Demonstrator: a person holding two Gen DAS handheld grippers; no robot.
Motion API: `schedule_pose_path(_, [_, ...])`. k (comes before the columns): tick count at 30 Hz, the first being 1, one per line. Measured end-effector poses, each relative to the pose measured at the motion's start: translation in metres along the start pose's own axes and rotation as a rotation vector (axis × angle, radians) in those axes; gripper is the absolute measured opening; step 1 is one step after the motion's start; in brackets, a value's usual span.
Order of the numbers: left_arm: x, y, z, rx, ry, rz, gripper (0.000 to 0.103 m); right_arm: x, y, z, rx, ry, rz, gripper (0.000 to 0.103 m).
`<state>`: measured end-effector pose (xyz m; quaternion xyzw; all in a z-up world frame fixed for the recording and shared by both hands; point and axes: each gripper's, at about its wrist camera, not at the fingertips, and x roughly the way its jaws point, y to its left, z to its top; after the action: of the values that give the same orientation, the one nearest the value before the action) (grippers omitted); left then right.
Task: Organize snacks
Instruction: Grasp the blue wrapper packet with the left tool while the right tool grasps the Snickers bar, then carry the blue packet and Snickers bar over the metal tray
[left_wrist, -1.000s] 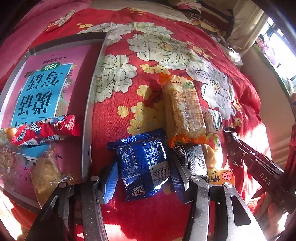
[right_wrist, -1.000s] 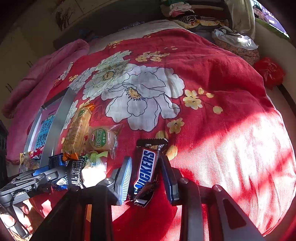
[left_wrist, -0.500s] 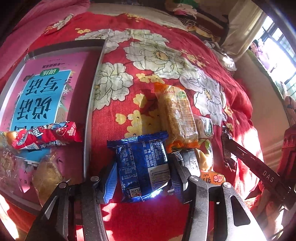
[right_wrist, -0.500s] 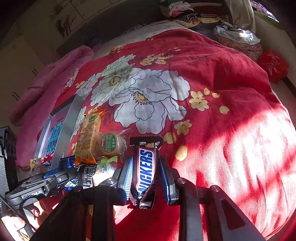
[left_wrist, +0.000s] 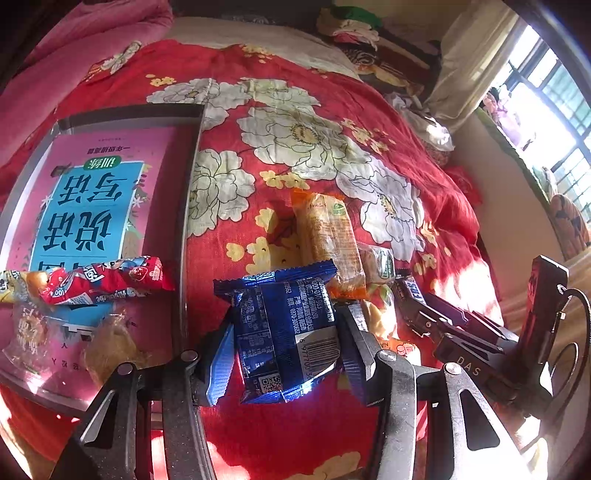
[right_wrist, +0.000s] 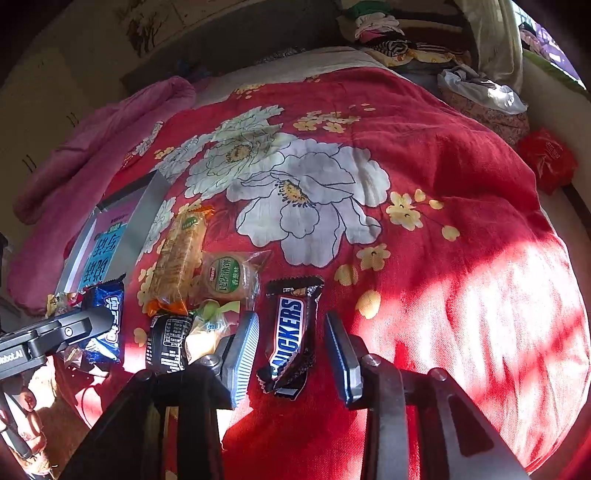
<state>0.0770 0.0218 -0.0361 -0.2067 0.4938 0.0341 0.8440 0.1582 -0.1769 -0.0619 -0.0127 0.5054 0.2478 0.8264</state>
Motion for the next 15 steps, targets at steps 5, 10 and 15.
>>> schedule_pose_path(5, [-0.005,0.004,0.002,-0.009,-0.009,-0.012,0.053,0.017,0.006,0.0,-0.044,0.024,-0.038,0.044])
schedule_pose_path(10, [-0.011,0.009,0.003,-0.023,-0.018,-0.02,0.053,0.027,0.009,0.002,-0.079,0.032,-0.072,0.04])
schedule_pose_path(15, [-0.02,0.016,0.005,-0.041,-0.034,-0.029,0.053,0.013,-0.005,0.004,0.005,-0.004,-0.014,0.029])
